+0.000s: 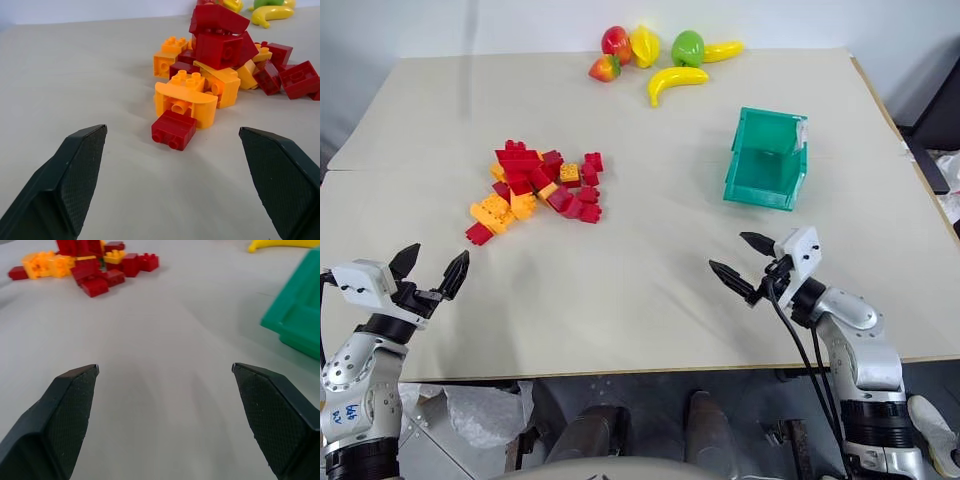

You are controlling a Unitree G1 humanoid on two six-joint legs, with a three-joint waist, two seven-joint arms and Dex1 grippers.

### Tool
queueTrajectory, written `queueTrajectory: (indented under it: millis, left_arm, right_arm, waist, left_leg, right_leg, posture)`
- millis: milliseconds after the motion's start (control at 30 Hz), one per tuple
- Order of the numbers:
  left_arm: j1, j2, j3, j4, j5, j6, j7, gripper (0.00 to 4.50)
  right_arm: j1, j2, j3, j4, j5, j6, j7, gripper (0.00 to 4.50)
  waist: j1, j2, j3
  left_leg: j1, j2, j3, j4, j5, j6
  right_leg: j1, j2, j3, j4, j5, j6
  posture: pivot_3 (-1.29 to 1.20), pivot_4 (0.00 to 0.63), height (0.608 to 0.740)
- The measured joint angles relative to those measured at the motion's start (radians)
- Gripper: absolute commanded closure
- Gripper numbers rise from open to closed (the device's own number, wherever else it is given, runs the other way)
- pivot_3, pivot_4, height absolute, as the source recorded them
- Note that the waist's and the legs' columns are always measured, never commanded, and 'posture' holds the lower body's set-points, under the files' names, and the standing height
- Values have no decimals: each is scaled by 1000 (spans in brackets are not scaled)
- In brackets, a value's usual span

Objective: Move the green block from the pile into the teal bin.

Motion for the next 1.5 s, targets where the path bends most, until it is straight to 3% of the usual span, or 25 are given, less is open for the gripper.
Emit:
queueTrajectory:
  millis: [600,733,900,1100,1333,1500]
  left_arm:
    - [5,13,-15,-104,30,79,78,0]
    - [-72,55,24,-61,50,54,106,908]
    - [-189,90,26,95,71,57,113,2493]
    - [-447,133,-35,347,98,49,86,4478]
    - [-774,151,-104,780,137,25,35,4478]
    - [-935,156,-122,1038,173,-30,36,4478]
  right_arm:
    - [-94,23,59,49,3,-3,66,29]
    - [-139,35,107,21,17,8,83,0]
    - [-204,62,127,18,32,41,80,0]
    - [-253,96,151,15,34,50,70,0]
    - [-251,108,152,8,33,62,43,0]
    - [-231,113,152,-24,33,72,12,0]
  waist:
    - [-1,0,0]
    - [-1,0,0]
    - [0,0,0]
    - [0,0,0]
    - [-2,-1,0]
    - [-11,-2,-1]
  left_leg:
    - [0,0,0,1,0,0]
    - [0,0,0,3,0,0]
    - [-1,-1,-1,4,0,0]
    - [-2,-2,-1,7,0,0]
    - [-5,-6,0,9,0,0]
    - [-15,-8,3,14,0,0]
  right_leg:
    - [0,1,0,2,0,0]
    - [0,1,0,2,0,0]
    - [0,1,-1,7,0,0]
    - [-1,1,-3,10,0,0]
    - [-5,1,-6,14,0,0]
    - [-19,-1,-10,24,0,0]
  posture:
    - [0,150,740]
    - [0,150,740]
    - [0,150,740]
    - [0,150,740]
    - [0,150,740]
    - [0,150,740]
